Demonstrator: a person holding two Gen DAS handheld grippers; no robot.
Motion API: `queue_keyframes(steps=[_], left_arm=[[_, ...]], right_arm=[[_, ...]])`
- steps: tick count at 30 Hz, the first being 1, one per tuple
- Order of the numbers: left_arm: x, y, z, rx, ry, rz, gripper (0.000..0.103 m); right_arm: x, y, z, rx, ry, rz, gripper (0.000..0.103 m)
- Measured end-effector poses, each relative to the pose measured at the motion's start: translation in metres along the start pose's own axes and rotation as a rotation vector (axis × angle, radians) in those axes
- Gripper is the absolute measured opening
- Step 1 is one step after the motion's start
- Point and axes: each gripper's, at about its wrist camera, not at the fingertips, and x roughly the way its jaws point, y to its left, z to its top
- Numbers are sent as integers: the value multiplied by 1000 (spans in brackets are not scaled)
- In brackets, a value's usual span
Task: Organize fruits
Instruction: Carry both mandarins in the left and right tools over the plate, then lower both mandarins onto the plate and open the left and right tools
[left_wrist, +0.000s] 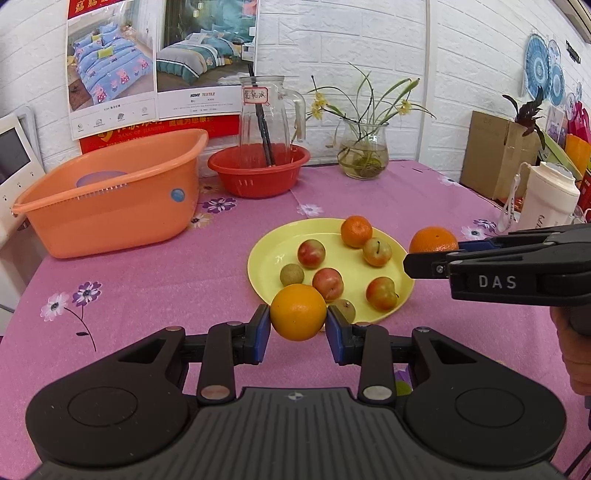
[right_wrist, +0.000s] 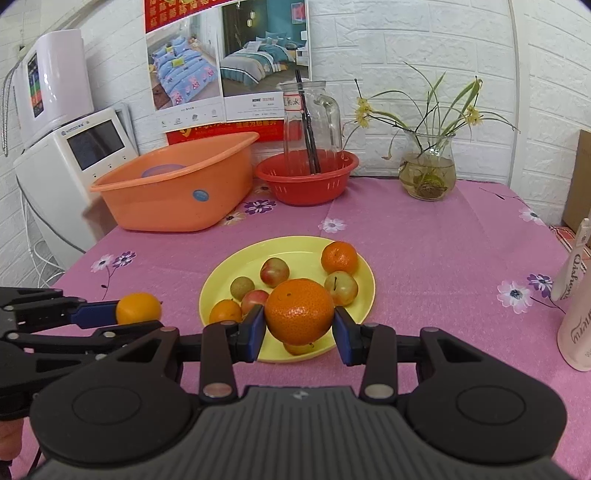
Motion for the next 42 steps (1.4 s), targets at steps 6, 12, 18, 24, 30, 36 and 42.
queue_keyframes(steps=[6, 12, 18, 24, 30, 36, 42], left_arm=[[9, 5, 5, -2, -3, 7, 30], [19, 10, 10, -3, -2, 13, 30], [28, 14, 13, -3, 1, 16, 30], [38, 17, 16, -5, 7, 18, 30], [44, 17, 19, 4, 6, 13, 30], [47, 15, 21, 10, 4, 10, 30], [50, 13, 24, 16, 1, 4, 30]], right_arm=[[24, -3, 7, 14, 30, -5, 79], [42, -6, 12, 36, 52, -5, 79], [59, -6, 15, 37, 72, 1, 79], [72, -8, 12, 48, 100, 8, 79], [79, -11, 11, 64, 125, 5, 79], [81, -11, 9, 72, 133, 6, 79], [76, -13, 10, 74, 114, 6, 79]])
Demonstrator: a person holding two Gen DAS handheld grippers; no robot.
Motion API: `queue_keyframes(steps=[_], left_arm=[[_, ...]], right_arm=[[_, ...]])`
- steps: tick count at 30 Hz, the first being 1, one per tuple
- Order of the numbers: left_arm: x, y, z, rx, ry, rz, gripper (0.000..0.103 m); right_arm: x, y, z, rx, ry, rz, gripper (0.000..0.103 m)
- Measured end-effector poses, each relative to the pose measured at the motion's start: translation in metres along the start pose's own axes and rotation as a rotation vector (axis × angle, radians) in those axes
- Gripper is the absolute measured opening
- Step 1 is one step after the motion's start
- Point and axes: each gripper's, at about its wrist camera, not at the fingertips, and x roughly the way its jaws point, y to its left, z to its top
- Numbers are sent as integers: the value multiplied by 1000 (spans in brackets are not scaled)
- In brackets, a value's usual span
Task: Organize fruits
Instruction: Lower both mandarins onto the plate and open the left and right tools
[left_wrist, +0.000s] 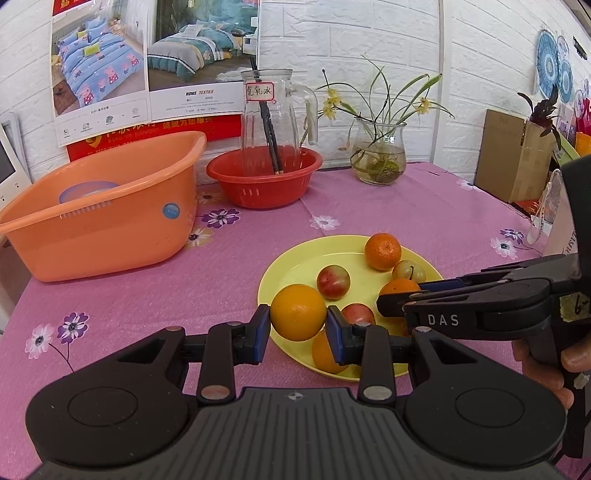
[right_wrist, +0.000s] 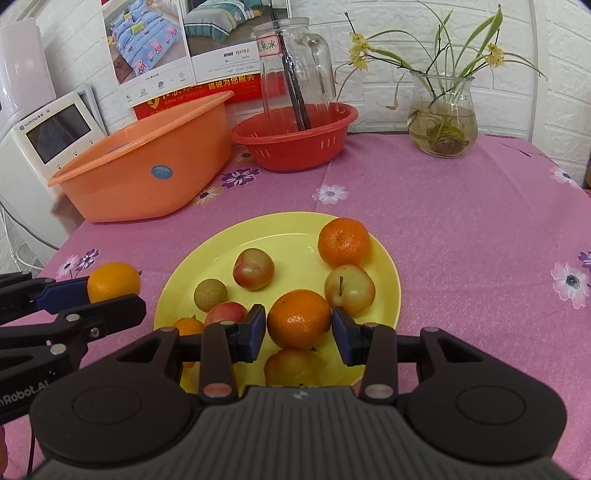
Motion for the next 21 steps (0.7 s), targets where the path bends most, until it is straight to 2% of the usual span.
queue_keyframes(steps=[5, 12, 17, 21], left_arm=[[9, -7, 7, 7, 0, -29, 30], [34, -26, 20, 22, 24, -88, 30], [54, -35, 25, 14, 58, -127, 30], [64, -41, 26, 27, 76, -130, 30]], right_arm=[[-15, -8, 1, 36, -35, -7, 79], [-43, -30, 4, 104, -102, -65, 79], [-51, -39, 3, 107, -116, -98, 79], [-51, -39, 1, 96, -113, -101, 79]])
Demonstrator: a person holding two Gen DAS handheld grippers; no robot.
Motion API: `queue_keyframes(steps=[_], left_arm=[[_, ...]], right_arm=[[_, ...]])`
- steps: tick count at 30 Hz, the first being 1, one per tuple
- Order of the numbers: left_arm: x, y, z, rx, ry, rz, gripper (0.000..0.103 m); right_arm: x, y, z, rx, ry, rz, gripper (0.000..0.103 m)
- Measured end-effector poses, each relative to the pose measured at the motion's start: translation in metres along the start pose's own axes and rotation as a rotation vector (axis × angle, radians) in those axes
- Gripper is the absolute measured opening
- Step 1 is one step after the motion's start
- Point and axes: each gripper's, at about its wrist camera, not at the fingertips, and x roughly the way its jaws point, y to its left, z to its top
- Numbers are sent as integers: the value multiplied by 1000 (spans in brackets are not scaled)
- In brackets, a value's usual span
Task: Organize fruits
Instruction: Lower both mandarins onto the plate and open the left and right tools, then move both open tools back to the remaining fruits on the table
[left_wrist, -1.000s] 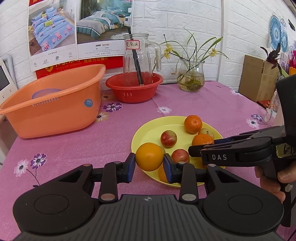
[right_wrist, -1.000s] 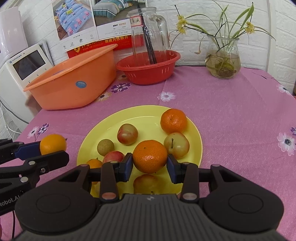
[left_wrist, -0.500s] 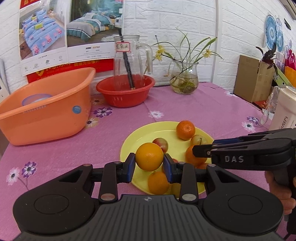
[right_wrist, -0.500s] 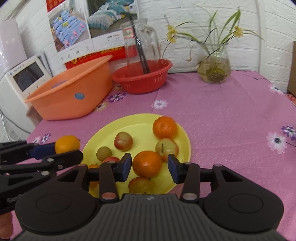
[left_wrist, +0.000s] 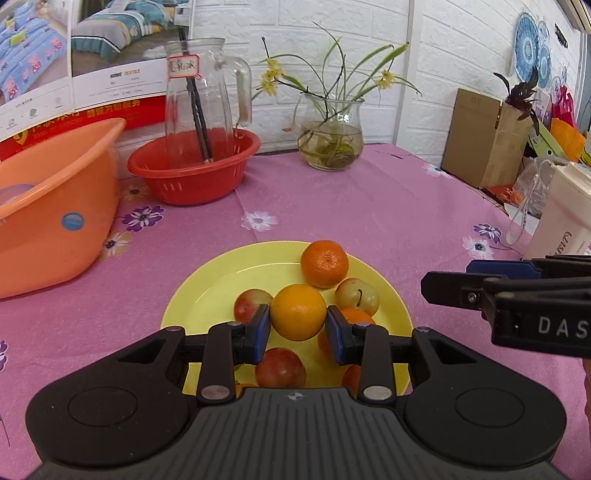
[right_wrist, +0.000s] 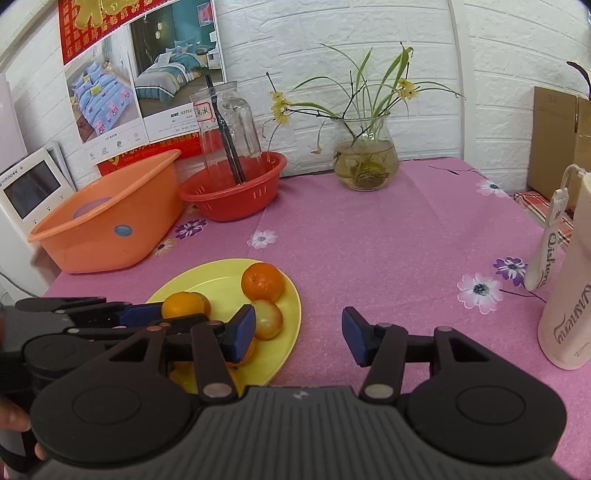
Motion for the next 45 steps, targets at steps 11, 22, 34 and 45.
queue_keyframes(steps=[11, 22, 34, 45], left_arm=[[1, 3, 1, -16, 6, 5, 30], [-10, 1, 3, -6, -20, 14, 30], [-51, 12, -11, -31, -65, 53, 40], [-100, 21, -75, -34, 22, 25, 44]], right_arm=[[1, 1, -3, -1, 6, 11, 79], [-2, 3, -4, -6, 5, 13, 79], [-21, 11, -13, -46, 11, 23, 80], [-40, 17, -32, -75, 48, 32, 80]])
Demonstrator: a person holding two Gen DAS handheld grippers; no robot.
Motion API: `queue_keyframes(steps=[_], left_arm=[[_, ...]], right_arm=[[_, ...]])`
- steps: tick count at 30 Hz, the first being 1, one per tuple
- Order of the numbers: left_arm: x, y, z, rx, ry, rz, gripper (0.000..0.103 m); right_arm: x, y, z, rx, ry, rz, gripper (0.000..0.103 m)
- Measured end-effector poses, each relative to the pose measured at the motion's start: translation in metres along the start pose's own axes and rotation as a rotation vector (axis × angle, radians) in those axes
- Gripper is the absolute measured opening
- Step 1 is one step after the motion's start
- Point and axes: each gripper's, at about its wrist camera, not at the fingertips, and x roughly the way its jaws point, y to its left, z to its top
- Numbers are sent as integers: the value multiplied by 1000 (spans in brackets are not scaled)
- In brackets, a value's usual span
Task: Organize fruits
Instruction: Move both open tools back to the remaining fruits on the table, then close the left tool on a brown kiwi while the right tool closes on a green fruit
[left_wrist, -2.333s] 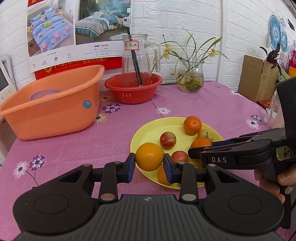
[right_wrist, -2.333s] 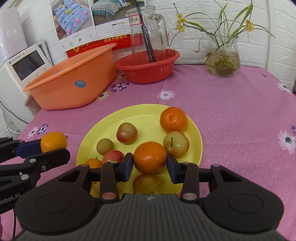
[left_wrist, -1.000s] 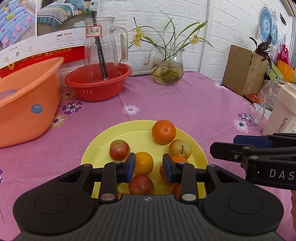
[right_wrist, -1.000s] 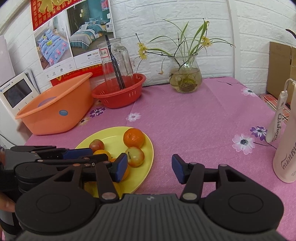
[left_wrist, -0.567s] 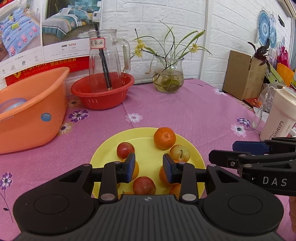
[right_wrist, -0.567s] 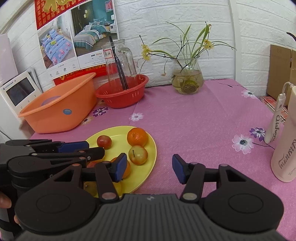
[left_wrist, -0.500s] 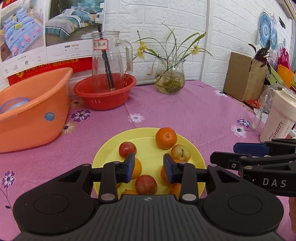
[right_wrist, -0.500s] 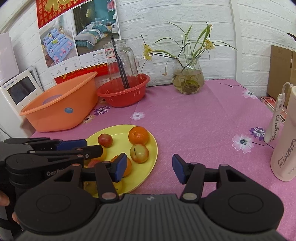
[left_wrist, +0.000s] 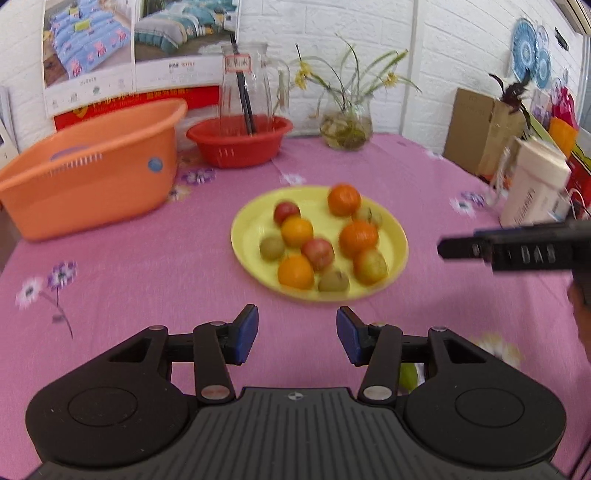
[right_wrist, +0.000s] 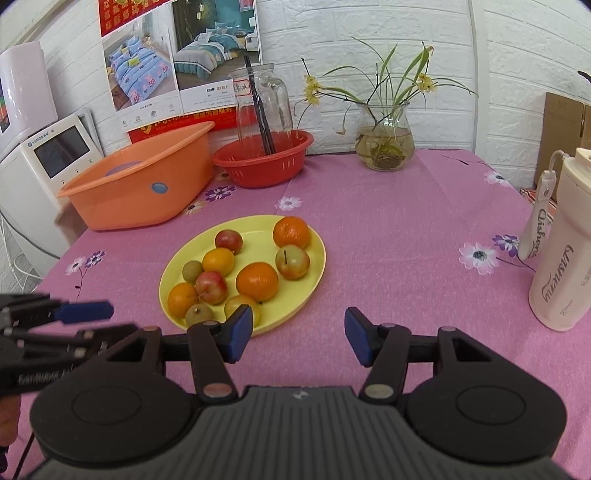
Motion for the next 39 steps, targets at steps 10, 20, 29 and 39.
queue_keyframes(steps=[10, 20, 29, 39], left_arm=[[-24, -13, -42, 22, 45, -61, 46], [-23, -19, -57, 12, 68, -79, 32], [-36, -15, -60, -13, 14, -37, 26], [-55, -2, -63, -77, -14, 3, 26]], right_arm=[[-14, 11, -19, -17, 36, 16, 80], [-21, 32, -45, -107, 93, 83, 80], [-16, 56, -59, -199, 129, 155, 79], [-12, 75, -70, -290, 144, 125, 79]])
